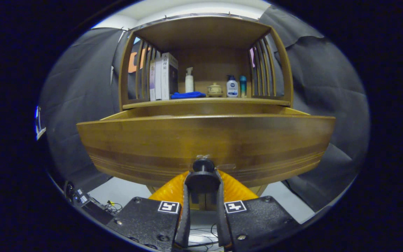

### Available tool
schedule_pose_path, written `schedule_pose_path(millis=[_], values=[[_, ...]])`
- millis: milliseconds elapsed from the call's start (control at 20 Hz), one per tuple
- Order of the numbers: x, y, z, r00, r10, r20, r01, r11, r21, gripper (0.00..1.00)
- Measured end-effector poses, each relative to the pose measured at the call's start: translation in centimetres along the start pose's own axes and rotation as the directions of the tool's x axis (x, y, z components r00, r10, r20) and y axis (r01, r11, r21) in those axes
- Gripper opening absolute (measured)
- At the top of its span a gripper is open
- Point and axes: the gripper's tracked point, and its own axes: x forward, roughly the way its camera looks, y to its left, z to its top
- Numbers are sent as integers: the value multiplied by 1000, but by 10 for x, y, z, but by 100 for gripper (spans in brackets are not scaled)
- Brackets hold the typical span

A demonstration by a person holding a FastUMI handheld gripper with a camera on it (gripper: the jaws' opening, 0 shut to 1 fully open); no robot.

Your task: Pull open the drawer, take out the items inside it, and place them on the countertop above the cabinet.

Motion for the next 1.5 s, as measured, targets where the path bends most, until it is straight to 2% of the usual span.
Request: schedule_pose_path(millis=[300, 400, 600, 800, 1000, 1250, 1400, 1500], values=[[-9, 1, -5, 1000, -25, 8, 25, 999, -42, 34], [-13, -1, -3, 1000, -16, 4, 16, 999, -33, 46], [-38, -13, 11, 1000, -21, 18, 21, 1000, 0, 99], [-60, -11, 53, 998, 36, 59, -36, 999, 13, 100], [-56, -15, 117, 992, 37, 117, -38, 999, 2, 100], [-18, -11, 199, 990, 43, 136, -44, 999, 2, 100], [18, -4, 225, 996, 50, 74, -50, 999, -3, 100], [43, -2, 238, 999, 27, 35, -27, 1000, -16, 100]])
